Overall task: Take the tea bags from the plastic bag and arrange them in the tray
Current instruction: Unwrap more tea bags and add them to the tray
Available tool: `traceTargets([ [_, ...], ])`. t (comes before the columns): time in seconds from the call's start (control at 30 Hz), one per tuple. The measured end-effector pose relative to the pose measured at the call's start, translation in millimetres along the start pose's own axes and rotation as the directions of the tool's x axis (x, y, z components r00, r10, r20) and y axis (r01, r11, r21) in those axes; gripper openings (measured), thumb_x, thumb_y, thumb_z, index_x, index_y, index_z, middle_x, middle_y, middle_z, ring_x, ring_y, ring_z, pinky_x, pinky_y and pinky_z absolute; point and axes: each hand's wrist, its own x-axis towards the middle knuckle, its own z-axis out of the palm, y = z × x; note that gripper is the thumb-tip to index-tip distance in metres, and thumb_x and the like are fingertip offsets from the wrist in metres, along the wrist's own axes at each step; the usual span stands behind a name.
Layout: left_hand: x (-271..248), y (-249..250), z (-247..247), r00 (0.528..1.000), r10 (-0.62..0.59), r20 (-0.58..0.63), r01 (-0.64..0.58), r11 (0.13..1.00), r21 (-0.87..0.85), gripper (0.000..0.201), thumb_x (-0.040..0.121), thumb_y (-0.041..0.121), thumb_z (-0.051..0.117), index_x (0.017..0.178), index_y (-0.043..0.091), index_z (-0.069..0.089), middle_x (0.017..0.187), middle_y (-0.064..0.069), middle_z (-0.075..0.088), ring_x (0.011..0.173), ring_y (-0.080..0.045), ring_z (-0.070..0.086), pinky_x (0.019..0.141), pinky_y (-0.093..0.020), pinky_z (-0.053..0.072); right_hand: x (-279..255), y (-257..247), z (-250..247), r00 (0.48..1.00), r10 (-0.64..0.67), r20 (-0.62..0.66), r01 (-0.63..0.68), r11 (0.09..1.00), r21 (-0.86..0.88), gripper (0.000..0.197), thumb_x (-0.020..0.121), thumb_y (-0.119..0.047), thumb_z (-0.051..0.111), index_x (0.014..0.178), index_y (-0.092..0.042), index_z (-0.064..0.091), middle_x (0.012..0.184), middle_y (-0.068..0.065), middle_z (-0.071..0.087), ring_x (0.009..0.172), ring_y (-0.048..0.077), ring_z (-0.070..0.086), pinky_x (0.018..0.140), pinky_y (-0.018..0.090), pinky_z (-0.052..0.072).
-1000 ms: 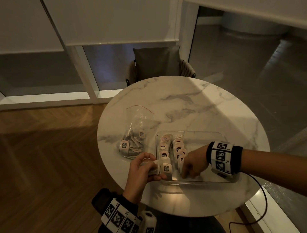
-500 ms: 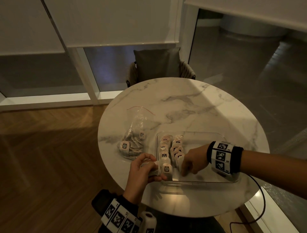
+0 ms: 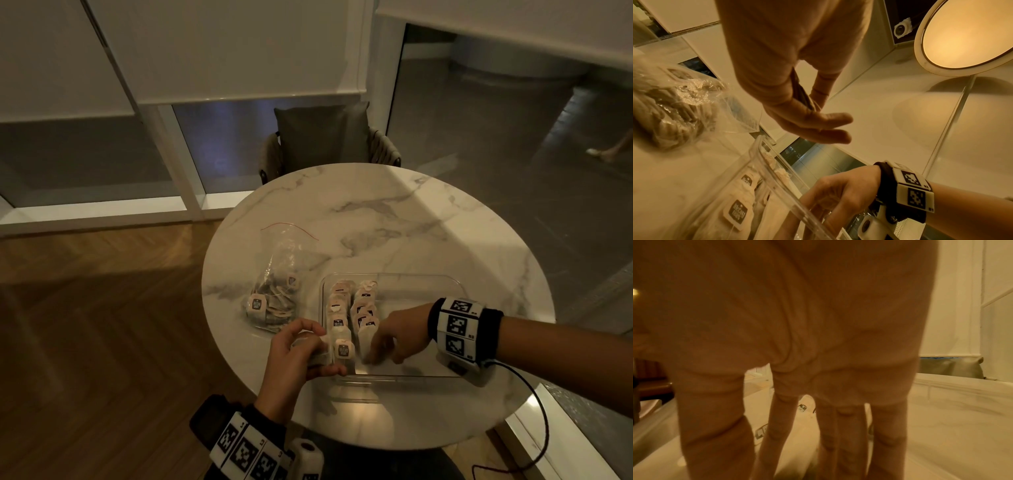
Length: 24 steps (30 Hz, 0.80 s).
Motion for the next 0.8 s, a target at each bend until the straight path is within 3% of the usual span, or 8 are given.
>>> traceTargets([
  [0.13,1,0,0,1.000,-0.005,-0.007,0.005,1.000,0.001,0.017,0.093,-0.010,0.041,0.093,-0.001,0.055,0.065,-0.010,0.066,0.057,-0.037,0.067,0.051,-0.029,0.056,0,2,2,1.000,-0.008,-0.021,0.008,1.000,-0.005,0.044,0.093,-0.013,0.058,0.136,-0.024,0.056,0.135,-0.002,0.059,0.125,0.015,0.050,0.106,0.029,0.037],
  [0.47,2,-3,0,1.000,-0.002,-0.024,0.002,1.000,0.004,0.017,0.094,-0.009,0.041,0.092,0.000,0.056,0.066,-0.012,0.061,0.058,-0.039,0.067,0.050,-0.028,0.055,11,1,7,0.995,-0.056,-0.084,0.061,0.996,0.058,0.041,0.090,-0.017,0.061,0.131,-0.024,0.060,0.128,0.001,0.063,0.117,0.017,0.056,0.103,0.032,0.044],
  [0.73,3,-4,-4,1.000,0.001,0.029,0.000,1.000,-0.025,0.020,0.091,-0.013,0.039,0.092,-0.002,0.055,0.066,-0.008,0.068,0.061,-0.037,0.069,0.056,-0.033,0.060,14,6,6,0.991,-0.073,-0.109,0.086,0.989,0.117,0.037,0.091,-0.016,0.060,0.127,-0.023,0.061,0.122,0.004,0.067,0.109,0.022,0.063,0.096,0.030,0.048],
  [0.8,4,-5,-4,0.999,-0.013,0.031,0.014,0.999,-0.040,0.023,0.088,-0.017,0.038,0.091,-0.003,0.056,0.077,-0.010,0.069,0.065,-0.036,0.070,0.058,-0.034,0.061,11,8,5,0.991,-0.088,-0.099,0.101,0.986,0.136,0.036,0.091,-0.015,0.059,0.125,-0.026,0.063,0.120,0.005,0.066,0.110,0.023,0.063,0.094,0.029,0.048],
])
